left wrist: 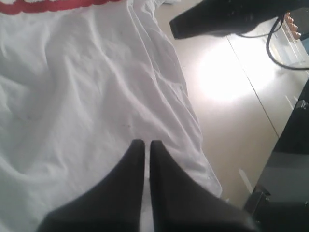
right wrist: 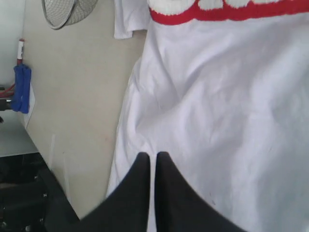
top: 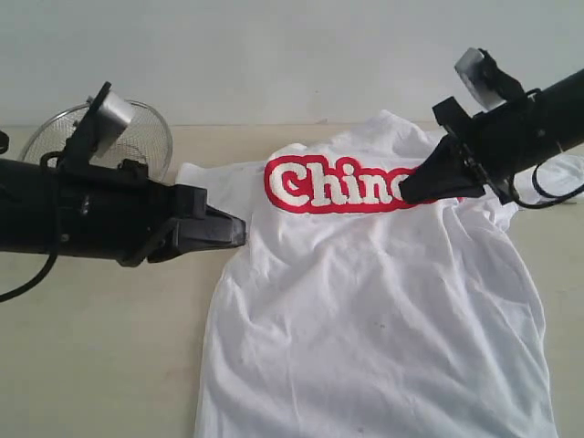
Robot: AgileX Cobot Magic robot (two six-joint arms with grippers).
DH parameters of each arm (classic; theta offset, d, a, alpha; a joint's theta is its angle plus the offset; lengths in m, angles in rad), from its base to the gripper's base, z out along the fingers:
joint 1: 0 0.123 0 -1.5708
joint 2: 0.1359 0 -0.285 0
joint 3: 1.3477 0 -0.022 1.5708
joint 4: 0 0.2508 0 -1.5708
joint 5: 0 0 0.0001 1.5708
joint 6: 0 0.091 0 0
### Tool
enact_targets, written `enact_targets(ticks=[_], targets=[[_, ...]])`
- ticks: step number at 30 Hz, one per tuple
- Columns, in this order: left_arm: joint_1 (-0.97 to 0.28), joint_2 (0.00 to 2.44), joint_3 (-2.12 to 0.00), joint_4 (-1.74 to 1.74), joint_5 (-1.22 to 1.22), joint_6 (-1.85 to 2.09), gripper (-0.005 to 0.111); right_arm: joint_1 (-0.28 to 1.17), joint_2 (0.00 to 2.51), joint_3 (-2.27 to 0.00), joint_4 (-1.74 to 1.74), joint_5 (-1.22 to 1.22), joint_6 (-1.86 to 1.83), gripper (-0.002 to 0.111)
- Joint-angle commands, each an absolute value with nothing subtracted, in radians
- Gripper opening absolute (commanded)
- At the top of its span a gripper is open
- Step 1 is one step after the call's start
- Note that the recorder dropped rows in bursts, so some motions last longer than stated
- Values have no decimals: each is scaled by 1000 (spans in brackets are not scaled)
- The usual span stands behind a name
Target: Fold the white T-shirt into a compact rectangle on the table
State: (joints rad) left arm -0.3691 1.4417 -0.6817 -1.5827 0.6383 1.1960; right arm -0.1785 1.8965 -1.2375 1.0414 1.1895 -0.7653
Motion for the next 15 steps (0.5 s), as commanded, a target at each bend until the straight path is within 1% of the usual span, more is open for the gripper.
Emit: enact_targets(ticks=[1, 9, 13, 15], targets=[[-370, 1433, -727, -1543, 617, 1204, 4, -169, 1848, -1166, 1074, 1136, -816, 0], [-370, 1433, -803, -1468, 523, 1105, 4, -112, 1722, -1095, 1076, 1027, -844, 0], [-370, 1437, -847, -1423, 519, 1079, 4, -81, 1687, -1081, 1068, 990, -855, 0], [-370, 1460, -878, -1409, 519, 1064, 11, -66, 1685, -1079, 1066, 983, -874, 0]])
